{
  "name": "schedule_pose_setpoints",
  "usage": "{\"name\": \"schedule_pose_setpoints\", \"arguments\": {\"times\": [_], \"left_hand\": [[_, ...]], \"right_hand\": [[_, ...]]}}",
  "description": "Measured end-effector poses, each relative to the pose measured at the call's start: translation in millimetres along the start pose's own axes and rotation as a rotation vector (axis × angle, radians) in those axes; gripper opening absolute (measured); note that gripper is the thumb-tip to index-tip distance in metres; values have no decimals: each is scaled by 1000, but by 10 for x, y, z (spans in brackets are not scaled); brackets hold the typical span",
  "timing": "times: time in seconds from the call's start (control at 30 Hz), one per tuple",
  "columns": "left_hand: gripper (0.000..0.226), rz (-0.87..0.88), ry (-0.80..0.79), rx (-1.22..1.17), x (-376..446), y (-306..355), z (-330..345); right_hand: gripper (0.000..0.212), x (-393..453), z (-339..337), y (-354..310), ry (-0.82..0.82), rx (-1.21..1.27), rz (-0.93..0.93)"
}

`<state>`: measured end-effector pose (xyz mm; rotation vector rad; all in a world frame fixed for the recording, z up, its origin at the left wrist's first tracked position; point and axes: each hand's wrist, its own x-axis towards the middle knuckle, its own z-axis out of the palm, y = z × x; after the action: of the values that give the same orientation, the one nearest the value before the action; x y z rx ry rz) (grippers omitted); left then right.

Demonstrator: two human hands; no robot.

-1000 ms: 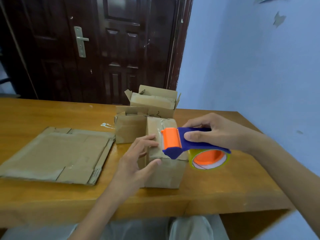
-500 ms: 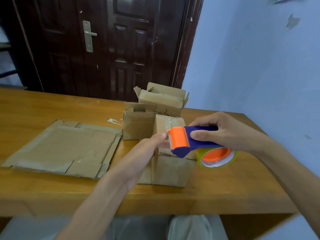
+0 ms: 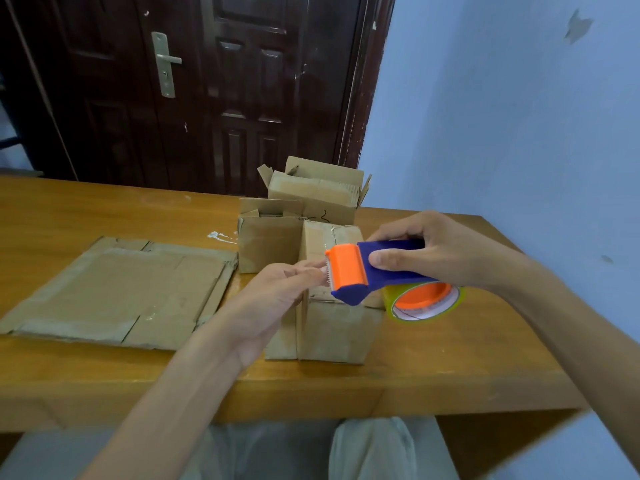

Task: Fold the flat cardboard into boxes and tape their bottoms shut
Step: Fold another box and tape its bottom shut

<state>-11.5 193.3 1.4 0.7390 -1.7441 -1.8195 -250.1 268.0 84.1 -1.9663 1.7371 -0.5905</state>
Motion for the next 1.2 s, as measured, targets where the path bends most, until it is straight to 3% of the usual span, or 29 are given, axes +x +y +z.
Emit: {"name": "schedule_pose_setpoints", "arguments": {"times": [0.27,0.4,0.57,0.7,1.2], "left_hand": [[37,10,20,18,-24,-61,14],[31,45,-8,-7,-51,-79,5],[43,66,3,-2,-39,-93,-5],[30,46,6,-50,-44,-81,2],[27,20,63,-114,0,-80,-9]], "right_hand": [[51,32,-2,4,-2,2,0],[36,35,-10,-1,-3,-9,-15],[32,55,-22,-39,-12,10,-24],[30,83,-35,-30,-13,3,-16],[38,241,-74,-62,-22,2,12]]}}
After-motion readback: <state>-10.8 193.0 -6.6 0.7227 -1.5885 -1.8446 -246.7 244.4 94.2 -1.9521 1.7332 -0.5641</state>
